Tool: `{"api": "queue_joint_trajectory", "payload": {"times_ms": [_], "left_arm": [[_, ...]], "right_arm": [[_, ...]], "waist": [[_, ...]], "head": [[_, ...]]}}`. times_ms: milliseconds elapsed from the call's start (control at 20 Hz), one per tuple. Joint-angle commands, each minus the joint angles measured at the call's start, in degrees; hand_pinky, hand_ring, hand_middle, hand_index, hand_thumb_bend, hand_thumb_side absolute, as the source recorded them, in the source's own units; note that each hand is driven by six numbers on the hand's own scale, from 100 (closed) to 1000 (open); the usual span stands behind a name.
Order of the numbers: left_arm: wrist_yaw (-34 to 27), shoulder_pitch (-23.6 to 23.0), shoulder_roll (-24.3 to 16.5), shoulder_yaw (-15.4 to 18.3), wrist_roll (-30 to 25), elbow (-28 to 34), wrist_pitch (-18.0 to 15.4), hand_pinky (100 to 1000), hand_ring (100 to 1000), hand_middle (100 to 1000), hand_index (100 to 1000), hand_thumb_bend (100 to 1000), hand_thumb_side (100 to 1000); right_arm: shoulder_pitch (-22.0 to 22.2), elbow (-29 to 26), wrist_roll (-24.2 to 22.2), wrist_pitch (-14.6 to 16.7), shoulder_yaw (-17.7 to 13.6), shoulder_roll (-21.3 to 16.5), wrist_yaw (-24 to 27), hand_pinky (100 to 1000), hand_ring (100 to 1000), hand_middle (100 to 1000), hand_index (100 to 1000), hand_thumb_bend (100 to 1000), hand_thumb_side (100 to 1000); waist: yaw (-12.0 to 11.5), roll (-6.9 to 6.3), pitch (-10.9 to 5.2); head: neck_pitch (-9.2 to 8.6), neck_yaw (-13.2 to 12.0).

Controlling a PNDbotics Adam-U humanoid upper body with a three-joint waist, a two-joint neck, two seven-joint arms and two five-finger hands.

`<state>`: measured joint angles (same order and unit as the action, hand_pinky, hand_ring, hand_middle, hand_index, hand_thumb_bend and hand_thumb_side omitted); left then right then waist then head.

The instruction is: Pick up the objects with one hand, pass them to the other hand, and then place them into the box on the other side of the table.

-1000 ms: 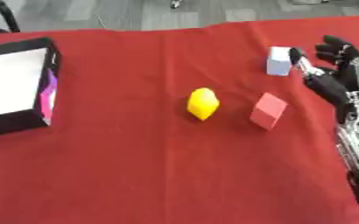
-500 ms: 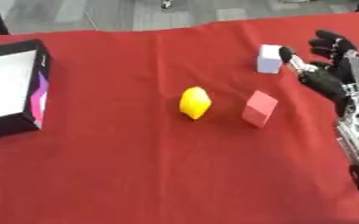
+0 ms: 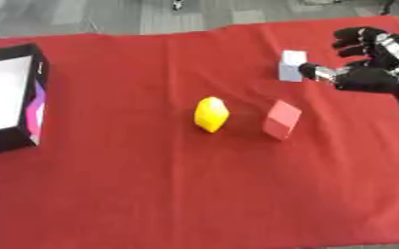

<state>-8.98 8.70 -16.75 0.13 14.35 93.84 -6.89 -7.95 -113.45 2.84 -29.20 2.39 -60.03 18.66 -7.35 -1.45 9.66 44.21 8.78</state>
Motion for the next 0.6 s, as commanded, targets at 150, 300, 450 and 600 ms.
{"api": "queue_joint_trajectory", "payload": {"times_ms": [150, 300, 450, 600], "left_arm": [[0.26, 0.5, -3.35, -0.15, -0.29, 1.78, 0.66, 828, 682, 746, 844, 300, 717], [0.2, 0.35, -3.76, -0.23, -0.44, 1.86, 0.91, 827, 682, 745, 843, 301, 717], [0.1, 0.3, -4.01, -0.42, -0.64, 1.88, 1.05, 827, 682, 745, 843, 300, 717], [0.05, 0.21, -4.11, -0.58, -0.81, 1.88, 1.14, 826, 682, 745, 843, 300, 718]], "right_arm": [[-2.55, -1.14, -5.94, -3.9, 2.95, -9.97, 2.26, 843, 864, 796, 865, 633, 280], [-3.66, -1.14, -7.61, -6.09, 5.37, -12.54, 3.04, 842, 857, 790, 868, 638, 276], [-5.03, -1.14, -7.38, -8.37, 8.36, -13.74, 3.87, 835, 851, 781, 870, 647, 270], [-6.72, -1.14, -6.16, -9.9, 10.87, -13.45, 4.34, 832, 851, 778, 869, 654, 251]], "waist": [[0.02, 1.15, -1.86], [-0.05, 1.24, -1.97], [-0.18, 1.26, -2.02], [-0.27, 1.22, -2.01]], "head": [[-0.09, 0.37], [-0.09, 0.73], [-0.09, 1.27], [-0.09, 1.61]]}}
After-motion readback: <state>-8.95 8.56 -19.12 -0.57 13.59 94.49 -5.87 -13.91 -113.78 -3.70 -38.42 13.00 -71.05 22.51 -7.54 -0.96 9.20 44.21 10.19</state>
